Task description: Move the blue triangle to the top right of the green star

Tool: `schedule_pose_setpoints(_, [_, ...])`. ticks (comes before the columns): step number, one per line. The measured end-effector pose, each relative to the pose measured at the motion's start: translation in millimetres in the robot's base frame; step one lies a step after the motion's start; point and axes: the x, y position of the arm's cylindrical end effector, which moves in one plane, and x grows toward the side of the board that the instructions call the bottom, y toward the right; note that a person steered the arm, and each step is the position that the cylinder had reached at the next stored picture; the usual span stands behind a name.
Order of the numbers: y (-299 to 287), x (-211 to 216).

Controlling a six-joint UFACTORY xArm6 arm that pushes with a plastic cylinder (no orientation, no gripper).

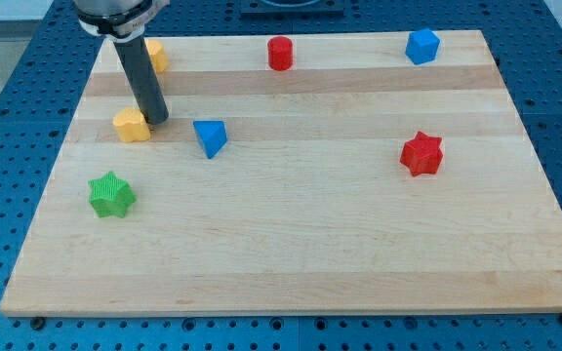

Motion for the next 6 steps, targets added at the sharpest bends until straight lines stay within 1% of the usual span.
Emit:
schedule_pose_setpoints(1, [59,0])
schedule_pose_setpoints(2, [86,0])
schedule_pose_setpoints(6, [93,3])
